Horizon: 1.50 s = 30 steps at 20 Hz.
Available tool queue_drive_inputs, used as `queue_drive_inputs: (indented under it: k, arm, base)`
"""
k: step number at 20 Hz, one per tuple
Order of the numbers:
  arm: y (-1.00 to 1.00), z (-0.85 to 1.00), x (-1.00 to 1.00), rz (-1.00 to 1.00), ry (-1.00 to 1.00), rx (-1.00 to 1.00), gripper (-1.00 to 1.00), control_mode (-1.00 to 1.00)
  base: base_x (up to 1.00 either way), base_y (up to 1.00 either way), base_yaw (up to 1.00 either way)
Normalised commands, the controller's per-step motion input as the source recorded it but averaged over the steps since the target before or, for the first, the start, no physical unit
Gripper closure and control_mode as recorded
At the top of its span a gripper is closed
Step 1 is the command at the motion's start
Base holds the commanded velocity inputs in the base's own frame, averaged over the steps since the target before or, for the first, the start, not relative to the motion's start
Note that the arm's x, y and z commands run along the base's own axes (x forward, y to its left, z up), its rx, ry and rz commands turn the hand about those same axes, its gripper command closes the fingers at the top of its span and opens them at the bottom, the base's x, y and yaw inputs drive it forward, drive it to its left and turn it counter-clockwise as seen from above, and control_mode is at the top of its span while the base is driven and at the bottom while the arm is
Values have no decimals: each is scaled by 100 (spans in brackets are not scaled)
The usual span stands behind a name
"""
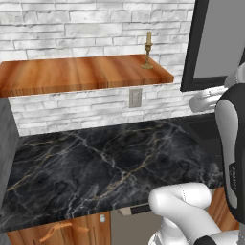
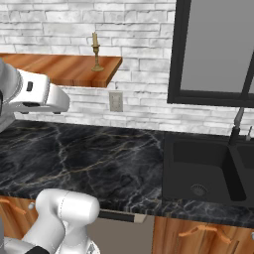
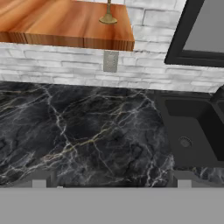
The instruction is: Get the candle and the liquor from the cabinet and move them to the dining counter.
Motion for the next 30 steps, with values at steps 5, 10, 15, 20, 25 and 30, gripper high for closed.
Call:
queue_drive_inputs:
  k: [5, 10, 15, 20, 25, 30]
  arm:
    - [0, 62, -5, 0, -27, 0, -100, -100]
    - [0, 49, 0, 0, -24, 0, -100, -100]
    - [6, 32, 4, 0, -7, 0, -100, -100]
    - [21, 16, 33, 0, 0, 4, -100, -100]
    - [10, 9, 57, 0, 0, 5, -100, -100]
    - [0, 0, 61, 0, -2, 3, -100, -100]
  base:
    - [0, 0, 0]
    - [0, 0, 0]
    - [0, 0, 0]
    - [0, 0, 0]
    - [0, 0, 0]
    - [0, 0, 0]
